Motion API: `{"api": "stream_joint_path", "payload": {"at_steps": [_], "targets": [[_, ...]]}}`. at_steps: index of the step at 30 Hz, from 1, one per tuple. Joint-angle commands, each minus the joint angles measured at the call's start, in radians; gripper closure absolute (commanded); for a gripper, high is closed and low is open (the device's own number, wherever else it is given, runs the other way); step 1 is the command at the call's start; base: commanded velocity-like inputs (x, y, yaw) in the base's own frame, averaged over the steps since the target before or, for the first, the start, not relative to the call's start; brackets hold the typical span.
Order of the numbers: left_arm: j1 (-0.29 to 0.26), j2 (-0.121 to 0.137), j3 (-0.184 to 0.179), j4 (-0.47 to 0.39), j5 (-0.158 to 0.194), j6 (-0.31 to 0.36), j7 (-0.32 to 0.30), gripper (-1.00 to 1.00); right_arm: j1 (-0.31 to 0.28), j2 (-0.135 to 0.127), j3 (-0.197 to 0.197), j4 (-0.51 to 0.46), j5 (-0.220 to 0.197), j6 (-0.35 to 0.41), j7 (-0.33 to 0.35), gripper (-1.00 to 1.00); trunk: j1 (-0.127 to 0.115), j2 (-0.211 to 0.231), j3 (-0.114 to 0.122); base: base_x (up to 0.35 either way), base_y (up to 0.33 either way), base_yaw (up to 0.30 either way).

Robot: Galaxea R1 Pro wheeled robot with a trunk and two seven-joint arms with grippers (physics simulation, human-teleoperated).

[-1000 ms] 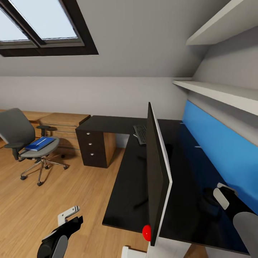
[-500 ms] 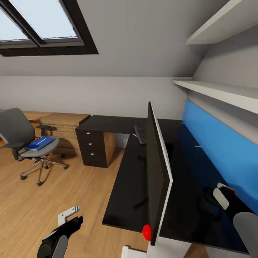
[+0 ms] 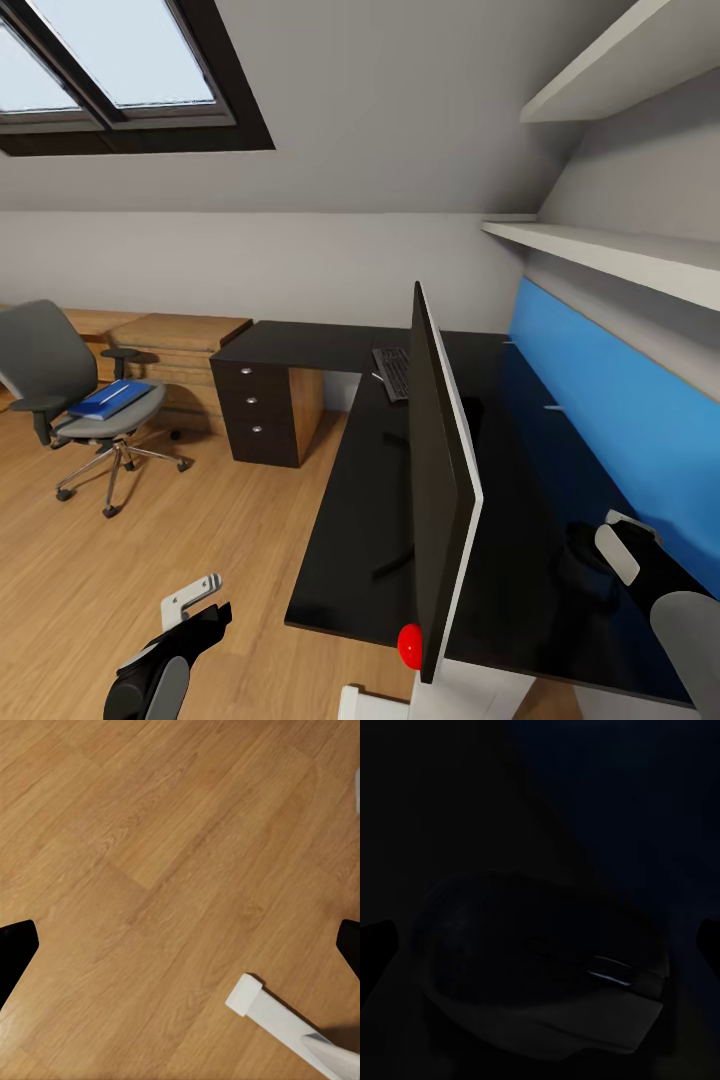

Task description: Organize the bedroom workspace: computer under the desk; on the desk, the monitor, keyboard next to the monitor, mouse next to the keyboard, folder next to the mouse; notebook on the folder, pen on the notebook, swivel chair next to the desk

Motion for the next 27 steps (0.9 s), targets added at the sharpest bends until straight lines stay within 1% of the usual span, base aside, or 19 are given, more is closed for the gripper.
{"api": "stream_joint_path", "payload": {"at_steps": [1,9,12,20,24,27], "targets": [[-0.001,-0.001,0.001,-0.001,0.011,0.003,0.007,-1.00,0.000,0.000,0.000,-0.002,-0.010,0.003,-0.007,-1.00,0.000,-0.001,-0.001,0.000,0.000,0.000],[-0.001,-0.001,0.001,-0.001,0.011,0.003,0.007,-1.00,0.000,0.000,0.000,-0.003,-0.010,0.004,-0.007,-1.00,0.000,-0.001,-0.001,0.000,0.000,0.000],[0.000,-0.001,0.001,-0.001,0.011,0.002,0.007,-1.00,0.000,0.000,0.000,-0.002,-0.010,0.003,-0.007,-1.00,0.012,-0.022,-0.011,0.000,0.000,0.000],[0.000,-0.001,0.001,-0.001,0.011,0.003,0.006,-1.00,0.000,0.000,0.000,-0.002,-0.010,0.003,-0.007,-1.00,0.012,-0.022,-0.011,0.000,0.000,0.000],[0.000,-0.001,0.001,-0.001,0.011,0.002,0.007,-1.00,0.000,0.000,0.000,-0.003,-0.010,0.003,-0.007,-1.00,0.027,-0.050,-0.023,0.000,0.000,0.000],[0.000,-0.001,0.001,-0.002,0.011,0.003,0.007,-1.00,0.000,0.000,0.000,-0.002,-0.010,0.003,-0.007,-1.00,0.027,-0.050,-0.023,0.000,0.000,0.000]]}}
